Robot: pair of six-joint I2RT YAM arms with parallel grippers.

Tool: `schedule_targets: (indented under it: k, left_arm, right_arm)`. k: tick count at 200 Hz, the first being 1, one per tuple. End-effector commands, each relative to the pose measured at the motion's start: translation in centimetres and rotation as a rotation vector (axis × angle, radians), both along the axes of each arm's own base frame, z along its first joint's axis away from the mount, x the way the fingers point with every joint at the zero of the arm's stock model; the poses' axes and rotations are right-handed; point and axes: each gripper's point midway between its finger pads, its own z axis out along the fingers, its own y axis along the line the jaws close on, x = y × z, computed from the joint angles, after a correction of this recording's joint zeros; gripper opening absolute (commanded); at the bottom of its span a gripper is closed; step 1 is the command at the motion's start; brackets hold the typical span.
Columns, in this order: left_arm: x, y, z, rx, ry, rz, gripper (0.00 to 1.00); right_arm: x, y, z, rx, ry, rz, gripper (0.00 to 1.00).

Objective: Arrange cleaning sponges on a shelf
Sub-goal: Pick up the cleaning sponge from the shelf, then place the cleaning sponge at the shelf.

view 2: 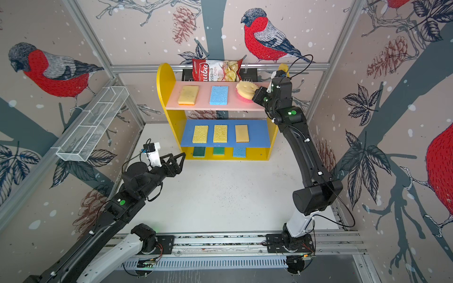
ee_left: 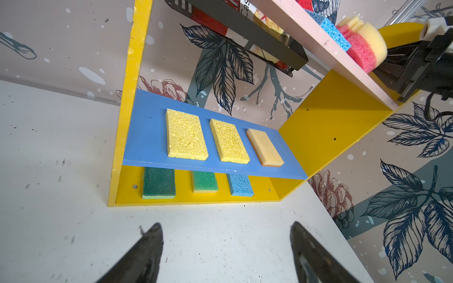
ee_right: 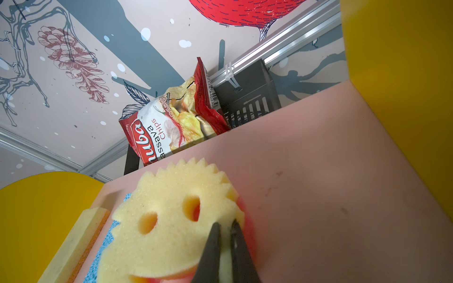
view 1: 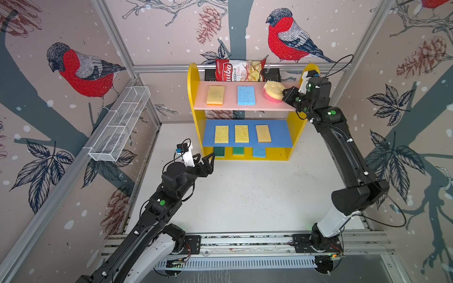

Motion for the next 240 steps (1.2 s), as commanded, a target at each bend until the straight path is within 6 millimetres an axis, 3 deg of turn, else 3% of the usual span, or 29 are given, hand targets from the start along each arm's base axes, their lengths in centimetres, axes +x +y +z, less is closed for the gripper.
schedule_targets:
  k: [1,57,136,181,240]
  left_arm:
    - [0.0,0.0,0.8,-0.003,-0.028,-0.002,0.8]
    - [0.0,-0.1,0.6,-0.014,-0.021,-0.006,0.8]
    - [0.1,-0.2,0.5,-0.018,-0.017,-0.01,0.8]
    - [0.1,-0.3,0.3,-0.018,-0.011,-0.011,0.8]
    - [0.1,-0.2,0.3,-0.018,-0.013,-0.008,0.8]
  right_arm:
    - [-0.8,0.0,0.7,0.002,-0.013,0.012,0.09]
    - [-1.7,-0.5,2.3,0.004,-0.049,0.003,0.08]
    - [-2.3,-0.5,0.5,-0.006,-0.017,0.012,0.11]
    - [-2.1,-0.5,0.3,-0.001,-0.014,0.01,0.32]
    - [-2.3,-0.7,1.1,0.01,-0.032,-0.002,0.45]
